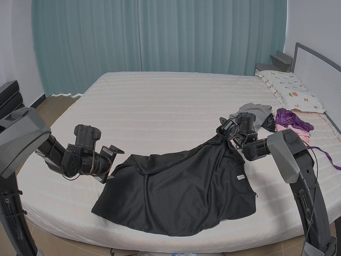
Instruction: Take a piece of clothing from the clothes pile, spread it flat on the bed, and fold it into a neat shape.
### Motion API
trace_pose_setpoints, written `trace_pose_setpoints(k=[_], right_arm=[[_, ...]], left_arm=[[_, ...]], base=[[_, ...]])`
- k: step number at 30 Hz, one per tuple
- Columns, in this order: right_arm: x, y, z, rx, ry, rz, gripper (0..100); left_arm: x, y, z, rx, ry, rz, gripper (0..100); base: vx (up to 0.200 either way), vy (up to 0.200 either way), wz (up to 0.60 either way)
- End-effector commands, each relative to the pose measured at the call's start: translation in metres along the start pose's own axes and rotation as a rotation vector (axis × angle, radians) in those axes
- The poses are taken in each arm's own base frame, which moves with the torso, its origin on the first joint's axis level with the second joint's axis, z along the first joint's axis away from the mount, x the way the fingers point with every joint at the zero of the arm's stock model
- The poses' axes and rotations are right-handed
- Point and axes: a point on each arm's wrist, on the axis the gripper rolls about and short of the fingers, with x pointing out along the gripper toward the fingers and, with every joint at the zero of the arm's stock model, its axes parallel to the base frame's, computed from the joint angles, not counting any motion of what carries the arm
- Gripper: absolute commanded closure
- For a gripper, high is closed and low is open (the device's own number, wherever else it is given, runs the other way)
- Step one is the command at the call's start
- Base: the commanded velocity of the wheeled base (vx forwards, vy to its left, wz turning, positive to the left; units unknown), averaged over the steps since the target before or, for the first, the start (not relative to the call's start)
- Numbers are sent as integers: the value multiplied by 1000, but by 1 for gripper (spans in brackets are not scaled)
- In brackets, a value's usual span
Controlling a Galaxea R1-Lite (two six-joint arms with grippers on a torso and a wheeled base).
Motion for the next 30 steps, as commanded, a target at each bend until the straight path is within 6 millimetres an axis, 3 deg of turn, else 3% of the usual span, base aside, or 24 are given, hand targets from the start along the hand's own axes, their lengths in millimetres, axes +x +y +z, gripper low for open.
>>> trace_pose_setpoints(k=[1, 3, 7, 18, 26, 30], right_arm=[[-25, 1, 22, 10, 76, 26, 0], [-30, 2, 26, 13, 82, 38, 0], [-75, 1, 37, 17, 149, 93, 0], [-197, -21, 24, 92, 300, 46, 0], [-247, -41, 11, 206, 385, 21, 0], [-254, -47, 0, 247, 451, 48, 0]], left_arm=[[0, 1, 0, -1, 1, 2, 0], [-1, 2, -1, -1, 3, 4, 0], [-7, 8, -6, 20, 5, -5, 0], [-28, 16, -16, 28, 6, -33, 0], [-38, 25, -30, 43, 38, -13, 0], [-42, 29, -32, 44, 41, -2, 0]], base=[[0, 0, 0], [0, 0, 0], [0, 0, 0], [0, 0, 0], [0, 0, 0], [0, 0, 0]])
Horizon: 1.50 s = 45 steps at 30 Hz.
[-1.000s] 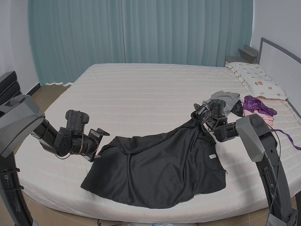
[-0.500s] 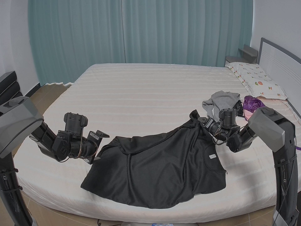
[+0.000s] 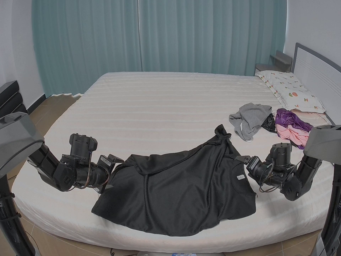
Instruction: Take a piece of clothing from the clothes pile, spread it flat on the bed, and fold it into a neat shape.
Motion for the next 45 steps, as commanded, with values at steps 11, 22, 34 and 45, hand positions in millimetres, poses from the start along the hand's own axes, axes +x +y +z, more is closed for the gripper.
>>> trace_pose_setpoints(k=[11, 22, 34, 45], right_arm=[[-49, -11, -18, 84, 71, 82, 0], [-50, -11, -22, 81, 85, 79, 0], [-51, -10, -21, 78, 83, 84, 0], [-53, -7, -25, 64, 90, 92, 0]], left_arm=[[-16, 12, -13, 5, 65, 10, 0], [-16, 11, -12, 5, 64, 6, 0], [-18, 11, -13, 3, 68, 2, 0], [-31, 6, -13, 19, 45, -23, 0]], base=[[-127, 0, 0], [-36, 0, 0], [0, -100, 0], [0, -109, 0]])
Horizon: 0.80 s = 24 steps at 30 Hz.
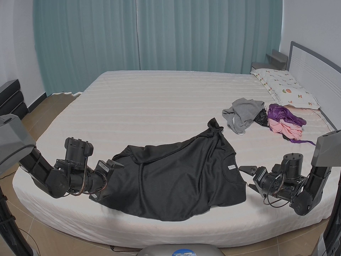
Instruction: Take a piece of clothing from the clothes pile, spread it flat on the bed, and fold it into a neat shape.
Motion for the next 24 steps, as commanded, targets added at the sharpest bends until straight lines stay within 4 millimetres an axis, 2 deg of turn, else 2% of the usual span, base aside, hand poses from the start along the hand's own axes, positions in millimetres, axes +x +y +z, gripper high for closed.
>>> trace_pose_setpoints(k=[1, 13, 20, 24], right_arm=[[0, 2, -3, -8, 5, 8, 0], [-2, 1, -8, -17, 13, 14, 0], [-2, 1, -9, -19, 17, 14, 0], [-1, 0, -10, -18, 21, 11, 0]], left_arm=[[-9, -3, 0, 8, -13, -20, 0], [-8, 0, 1, 29, -18, -5, 0], [0, 8, 3, 82, -49, 46, 0], [14, 19, 5, 133, -129, 142, 0]], base=[[0, 0, 0], [0, 0, 0], [-200, 0, 0], [0, 0, 0]])
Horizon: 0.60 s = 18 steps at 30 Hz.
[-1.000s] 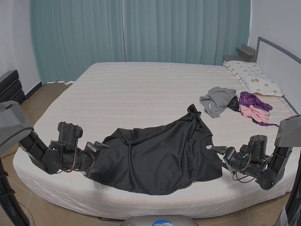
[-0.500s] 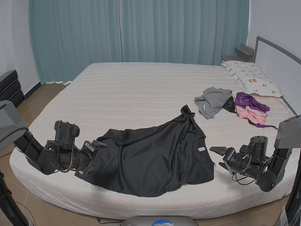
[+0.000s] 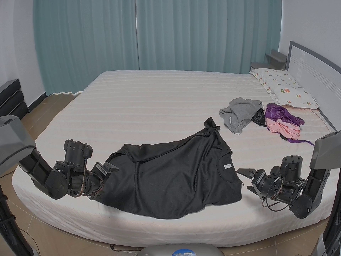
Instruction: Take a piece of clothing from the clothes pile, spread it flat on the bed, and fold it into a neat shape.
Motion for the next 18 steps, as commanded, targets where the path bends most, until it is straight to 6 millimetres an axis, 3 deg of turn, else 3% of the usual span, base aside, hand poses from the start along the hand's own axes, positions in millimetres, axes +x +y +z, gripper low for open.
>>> trace_pose_setpoints(k=[1, 6, 12, 18], right_arm=[[1, -1, -1, 0, 4, -4, 0], [1, -3, -1, 2, 6, -10, 0], [2, -3, -1, 2, 6, -10, 0], [3, -4, -2, 3, 11, -16, 0]], left_arm=[[20, 13, -2, 34, -21, 92, 0], [31, 24, -2, 88, -55, 168, 0], [37, 48, 13, 168, -110, 280, 0], [44, 58, 28, 133, -128, 309, 0]], base=[[0, 0, 0], [0, 0, 0], [0, 0, 0], [0, 0, 0]])
